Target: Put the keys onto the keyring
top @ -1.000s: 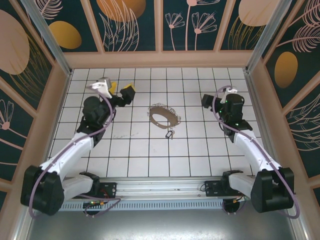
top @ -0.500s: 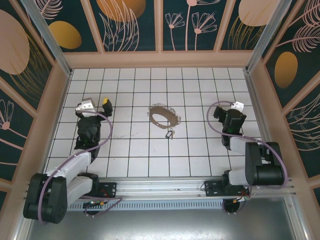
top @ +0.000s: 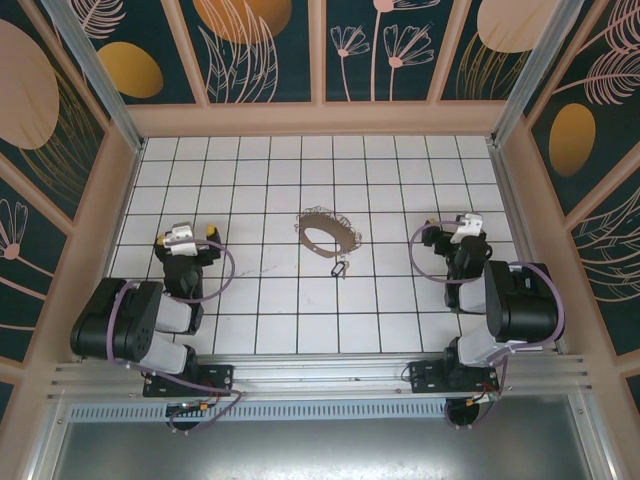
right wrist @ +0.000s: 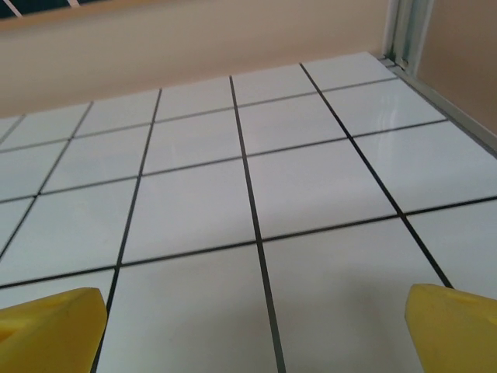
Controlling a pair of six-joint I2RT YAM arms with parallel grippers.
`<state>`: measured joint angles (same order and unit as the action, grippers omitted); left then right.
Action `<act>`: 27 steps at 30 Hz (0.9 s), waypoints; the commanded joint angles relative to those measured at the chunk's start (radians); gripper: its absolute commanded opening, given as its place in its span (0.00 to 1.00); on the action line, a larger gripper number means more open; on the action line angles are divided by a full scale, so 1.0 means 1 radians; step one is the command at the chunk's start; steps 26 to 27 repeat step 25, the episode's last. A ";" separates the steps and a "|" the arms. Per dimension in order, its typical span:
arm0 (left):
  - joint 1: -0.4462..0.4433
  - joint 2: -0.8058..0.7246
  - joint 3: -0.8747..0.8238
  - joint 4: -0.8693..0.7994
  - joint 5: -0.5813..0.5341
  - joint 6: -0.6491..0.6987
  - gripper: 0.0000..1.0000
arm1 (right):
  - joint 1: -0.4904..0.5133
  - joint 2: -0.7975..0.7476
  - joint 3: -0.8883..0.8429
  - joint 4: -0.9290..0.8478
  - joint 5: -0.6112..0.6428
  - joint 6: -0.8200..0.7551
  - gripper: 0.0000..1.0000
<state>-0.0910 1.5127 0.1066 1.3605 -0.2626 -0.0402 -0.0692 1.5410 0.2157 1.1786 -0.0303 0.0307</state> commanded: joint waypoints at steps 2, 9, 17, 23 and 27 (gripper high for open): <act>0.044 0.012 0.091 0.000 0.131 0.012 0.99 | -0.008 -0.001 0.018 0.068 -0.111 -0.011 0.99; 0.094 0.013 0.140 -0.103 0.163 -0.041 0.99 | 0.035 -0.002 0.026 0.054 0.008 -0.020 0.99; 0.094 0.009 0.135 -0.094 0.163 -0.039 0.99 | 0.037 -0.001 0.024 0.055 0.010 -0.020 0.99; 0.094 0.013 0.138 -0.101 0.161 -0.040 0.99 | 0.029 -0.002 0.029 0.048 -0.002 -0.016 0.99; 0.094 0.010 0.136 -0.097 0.161 -0.039 0.99 | 0.030 -0.002 0.023 0.059 -0.003 -0.018 0.99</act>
